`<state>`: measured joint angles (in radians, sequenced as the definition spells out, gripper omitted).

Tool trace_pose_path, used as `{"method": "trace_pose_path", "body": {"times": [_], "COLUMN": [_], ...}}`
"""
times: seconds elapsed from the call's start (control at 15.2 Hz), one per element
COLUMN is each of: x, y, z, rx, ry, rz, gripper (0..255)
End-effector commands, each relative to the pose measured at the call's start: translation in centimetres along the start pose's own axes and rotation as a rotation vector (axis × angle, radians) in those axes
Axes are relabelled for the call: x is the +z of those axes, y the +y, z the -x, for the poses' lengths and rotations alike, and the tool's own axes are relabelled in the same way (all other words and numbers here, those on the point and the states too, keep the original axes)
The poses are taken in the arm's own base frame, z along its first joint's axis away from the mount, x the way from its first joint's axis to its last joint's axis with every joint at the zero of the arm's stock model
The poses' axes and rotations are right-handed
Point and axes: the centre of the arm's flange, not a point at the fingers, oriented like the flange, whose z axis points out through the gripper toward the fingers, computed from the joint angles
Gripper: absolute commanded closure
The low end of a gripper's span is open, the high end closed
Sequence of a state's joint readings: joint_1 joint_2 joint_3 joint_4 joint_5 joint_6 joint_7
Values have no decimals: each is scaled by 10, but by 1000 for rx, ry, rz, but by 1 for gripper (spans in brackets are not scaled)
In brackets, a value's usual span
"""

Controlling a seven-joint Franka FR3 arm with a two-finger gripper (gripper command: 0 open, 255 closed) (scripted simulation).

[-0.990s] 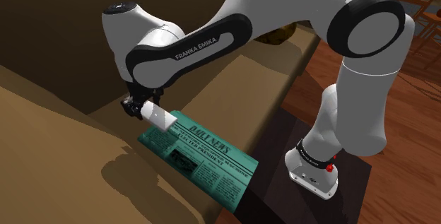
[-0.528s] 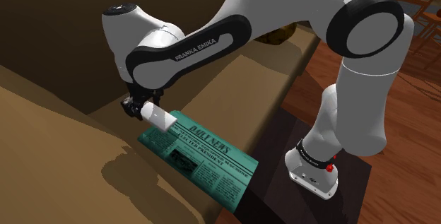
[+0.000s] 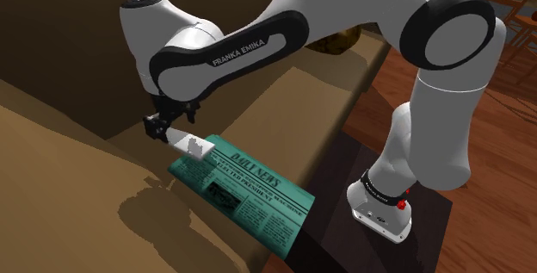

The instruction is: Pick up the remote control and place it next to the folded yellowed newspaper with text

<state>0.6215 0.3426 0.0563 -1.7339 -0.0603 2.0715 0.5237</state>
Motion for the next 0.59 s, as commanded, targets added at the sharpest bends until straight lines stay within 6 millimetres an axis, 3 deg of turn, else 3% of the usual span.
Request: {"method": "trace_pose_path", "body": {"times": [0.0,0.07,0.53], "x": [-24,-34,-34], "y": [0,0,0], "z": [2,2,2], "rx": [0,0,0], "ry": [-1,-1,-1], "rz": [0,0,0], "gripper": [0,0,0]}}
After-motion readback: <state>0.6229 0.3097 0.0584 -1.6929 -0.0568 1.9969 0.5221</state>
